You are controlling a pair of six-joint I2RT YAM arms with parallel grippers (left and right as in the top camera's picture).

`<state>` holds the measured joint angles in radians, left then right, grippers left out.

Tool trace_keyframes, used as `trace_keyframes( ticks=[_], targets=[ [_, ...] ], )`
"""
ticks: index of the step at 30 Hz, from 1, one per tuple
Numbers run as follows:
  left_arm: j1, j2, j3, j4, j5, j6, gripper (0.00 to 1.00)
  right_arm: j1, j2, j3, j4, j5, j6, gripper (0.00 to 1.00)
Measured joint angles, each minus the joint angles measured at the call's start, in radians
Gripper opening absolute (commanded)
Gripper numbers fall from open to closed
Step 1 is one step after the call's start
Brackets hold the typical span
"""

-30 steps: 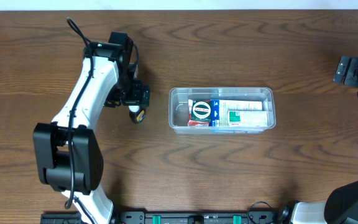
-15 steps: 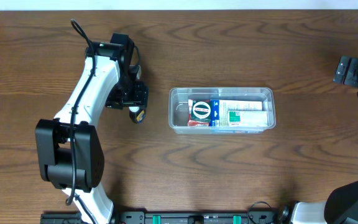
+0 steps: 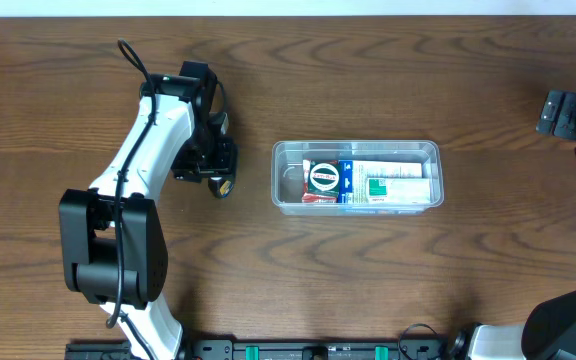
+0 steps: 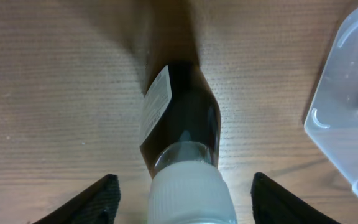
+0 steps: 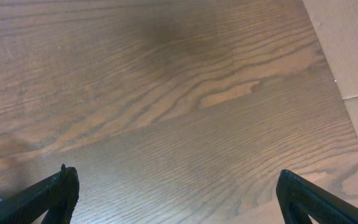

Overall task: Pack container
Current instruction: 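Grasp the dark bottle by its body with the left gripper, then carry the bottle over the container's left end with the left gripper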

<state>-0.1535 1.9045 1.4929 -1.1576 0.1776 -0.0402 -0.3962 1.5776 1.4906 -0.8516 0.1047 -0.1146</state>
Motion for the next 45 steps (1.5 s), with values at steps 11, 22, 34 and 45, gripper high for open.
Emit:
trace_keyframes(
  ticks=[11, 22, 34, 45],
  targets=[
    [0.0, 0.0, 0.0, 0.019, 0.0, -0.038, 0.34, 0.0, 0.0, 0.0, 0.0, 0.0, 0.001, 0.99],
    [0.0, -0.001, 0.0, 0.013, -0.001, -0.092, 0.3, 0.0, 0.0, 0.0, 0.0, 0.0, 0.002, 0.99],
    [0.0, -0.008, 0.055, -0.061, 0.004, -0.094, 0.3, 0.0, 0.0, 0.0, 0.0, 0.0, 0.002, 0.99],
    [0.0, -0.249, 0.113, -0.086, 0.072, -0.095, 0.3, 0.0, 0.0, 0.0, 0.0, 0.0, 0.002, 0.99]
  ],
)
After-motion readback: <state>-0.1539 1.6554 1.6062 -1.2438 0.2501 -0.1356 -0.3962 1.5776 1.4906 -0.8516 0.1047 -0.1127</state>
